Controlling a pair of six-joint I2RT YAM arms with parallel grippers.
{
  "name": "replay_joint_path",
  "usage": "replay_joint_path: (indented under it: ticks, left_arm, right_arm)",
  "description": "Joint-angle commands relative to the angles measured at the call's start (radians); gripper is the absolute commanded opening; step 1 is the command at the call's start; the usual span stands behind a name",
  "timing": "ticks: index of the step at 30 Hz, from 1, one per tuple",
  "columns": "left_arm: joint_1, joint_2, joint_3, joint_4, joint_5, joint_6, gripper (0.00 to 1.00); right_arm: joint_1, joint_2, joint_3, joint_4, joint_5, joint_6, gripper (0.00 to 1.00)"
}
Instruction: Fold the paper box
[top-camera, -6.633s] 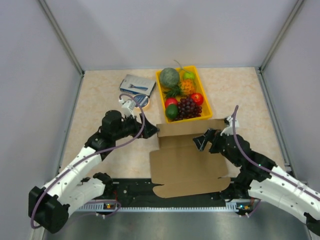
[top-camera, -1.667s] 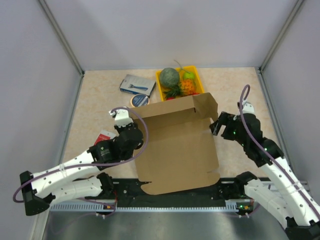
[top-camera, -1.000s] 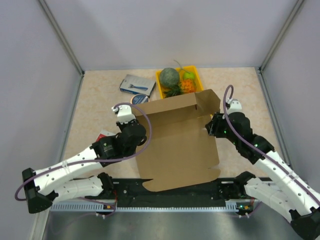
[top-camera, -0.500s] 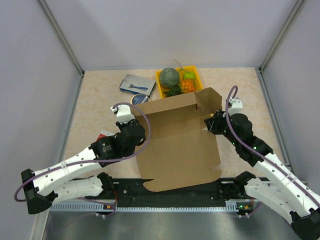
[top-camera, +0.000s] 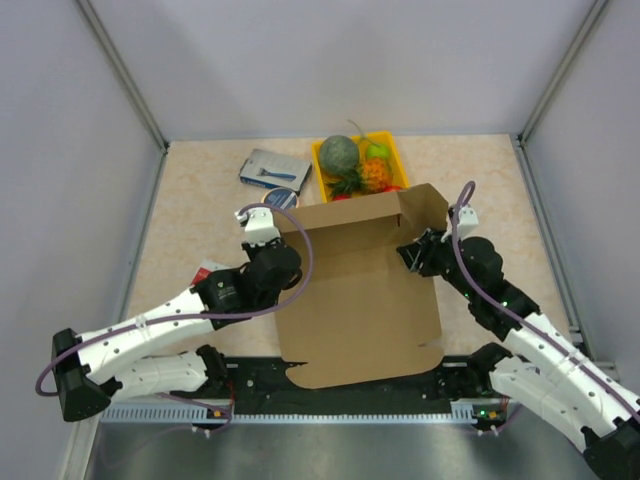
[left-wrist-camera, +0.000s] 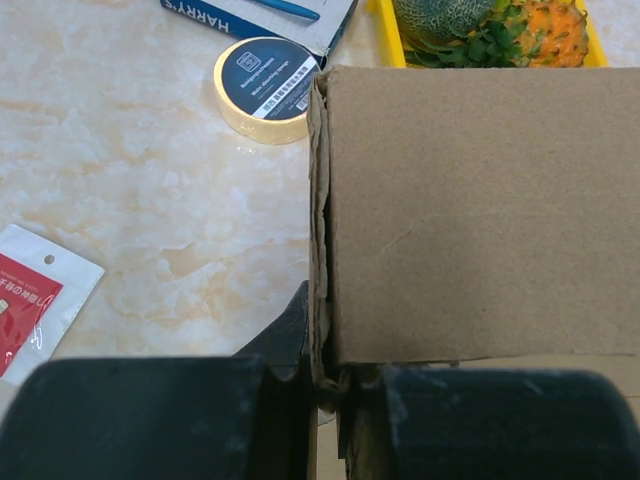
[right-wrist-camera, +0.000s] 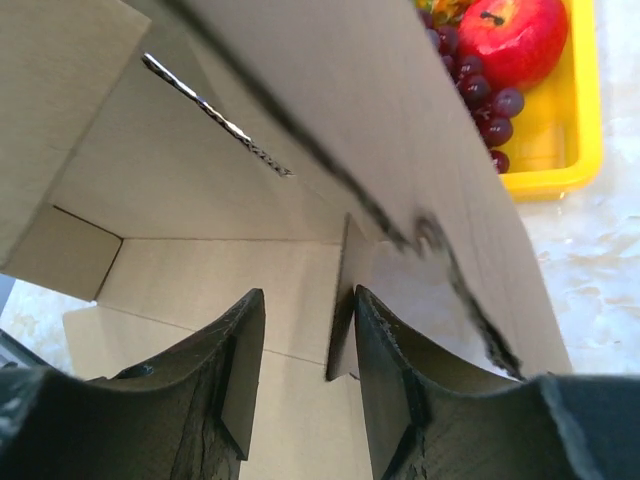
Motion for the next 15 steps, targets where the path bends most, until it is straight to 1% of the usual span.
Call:
replay_joint_path:
  ticks: [1, 3, 4, 7, 8, 12, 15]
  left_arm:
    - [0.002, -0.022, 0.047, 0.076, 0.015, -0.019, 0.0]
    - [0.002, -0.029, 0.042, 0.08, 0.018, -0.028, 0.0]
    - [0.002, -0.03, 0.041, 0.08, 0.021, -0.037, 0.0]
    - [0.004, -0.032, 0.032, 0.099, 0.039, -0.045, 0.0]
    - [0.004, -0.027, 0.032, 0.097, 0.042, -0.046, 0.0]
    - [0.004, -0.029, 0.029, 0.096, 0.05, -0.06, 0.0]
    - [0.004, -0.035, 0.018, 0.1, 0.054, -0.06, 0.0]
  right_arm:
    - [0.026, 0.036, -0.022, 0.131, -0.031, 0.04, 0.4]
    - [0.045, 0.055, -0.045, 0.151, -0.018, 0.047, 0.4]
    - [0.057, 0.063, -0.052, 0.19, -0.008, 0.047, 0.39]
    - [0.134, 0.08, -0.069, 0.221, 0.066, 0.028, 0.37]
    - [0.169, 0.082, -0.066, 0.217, 0.116, 0.023, 0.37]
    - [0.177, 0.115, -0.095, 0.226, 0.152, 0.044, 0.38]
    - [0.175, 0.123, -0.139, 0.27, 0.161, 0.066, 0.42]
